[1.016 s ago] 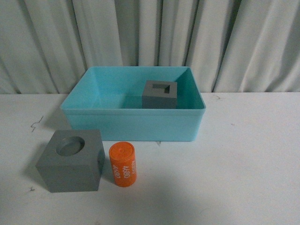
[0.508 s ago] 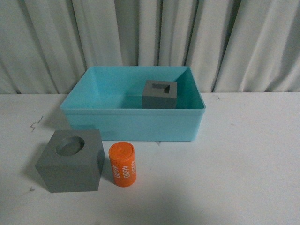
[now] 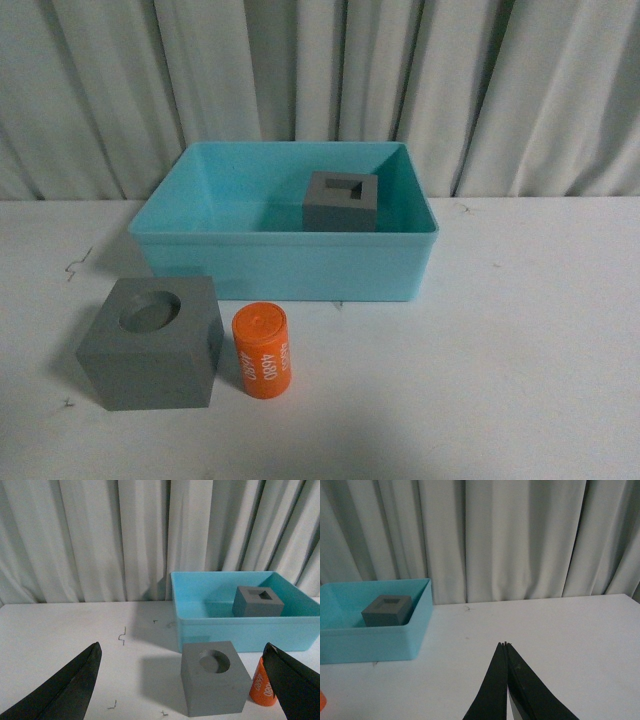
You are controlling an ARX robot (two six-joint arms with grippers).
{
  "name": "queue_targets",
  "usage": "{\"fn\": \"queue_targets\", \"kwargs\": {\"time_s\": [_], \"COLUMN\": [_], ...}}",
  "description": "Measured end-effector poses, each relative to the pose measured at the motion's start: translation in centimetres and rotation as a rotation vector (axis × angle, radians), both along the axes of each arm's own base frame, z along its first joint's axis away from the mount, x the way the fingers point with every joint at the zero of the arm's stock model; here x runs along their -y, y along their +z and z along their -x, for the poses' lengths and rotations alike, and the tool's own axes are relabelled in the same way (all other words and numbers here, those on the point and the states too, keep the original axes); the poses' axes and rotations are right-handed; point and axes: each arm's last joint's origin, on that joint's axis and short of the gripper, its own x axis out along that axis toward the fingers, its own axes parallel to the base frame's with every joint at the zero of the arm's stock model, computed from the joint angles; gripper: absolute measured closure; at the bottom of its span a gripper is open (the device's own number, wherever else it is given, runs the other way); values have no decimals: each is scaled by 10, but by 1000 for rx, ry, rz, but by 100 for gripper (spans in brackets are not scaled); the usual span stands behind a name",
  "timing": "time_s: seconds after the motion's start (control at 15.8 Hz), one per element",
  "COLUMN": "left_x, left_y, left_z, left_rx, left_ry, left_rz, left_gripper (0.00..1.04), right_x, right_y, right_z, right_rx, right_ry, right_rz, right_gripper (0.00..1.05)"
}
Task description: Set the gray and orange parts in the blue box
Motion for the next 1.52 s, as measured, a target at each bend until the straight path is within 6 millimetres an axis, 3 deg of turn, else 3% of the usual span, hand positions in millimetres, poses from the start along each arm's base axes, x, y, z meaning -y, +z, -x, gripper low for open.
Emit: {"fn": "queue_targets", "kwargs": {"time_s": [0.51,0.57,0.76,1.02,1.08,1.21,1.27,1.33,1.4,1.52], "left_x": [0,0,0,0,0,0,1,4,7,17], "left_y": [0,0,0,0,0,0,-1,12,22,50], "left_z": [0,0,0,0,0,0,1,-13,-30,-75], "left_rx": [0,0,0,0,0,0,-271,-591,-657,-614], "left_ry": [0,0,0,0,0,0,-20,-1,-5,-45], "left_rz": [0,0,0,0,0,0,70,159,175,169], "left_gripper": [7,7,7,7,7,7,7,7,7,7], "right_x": [0,0,0,0,0,0,0,0,0,0], "right_y": [-3,-3,-3,-3,-3,-3,-3,-3,-3,-3], "right_z": [13,13,13,13,13,13,13,13,13,13], "right_rx": [-8,-9,-9,-9,-9,-9,-10,-9,-8,-8], "right_ry": [1,1,1,1,1,1,0,2,1,2], "right_rz": [0,1,1,1,1,1,1,1,1,1], "right_gripper": [103,97,65,10,5,6,6,6,6,6]}}
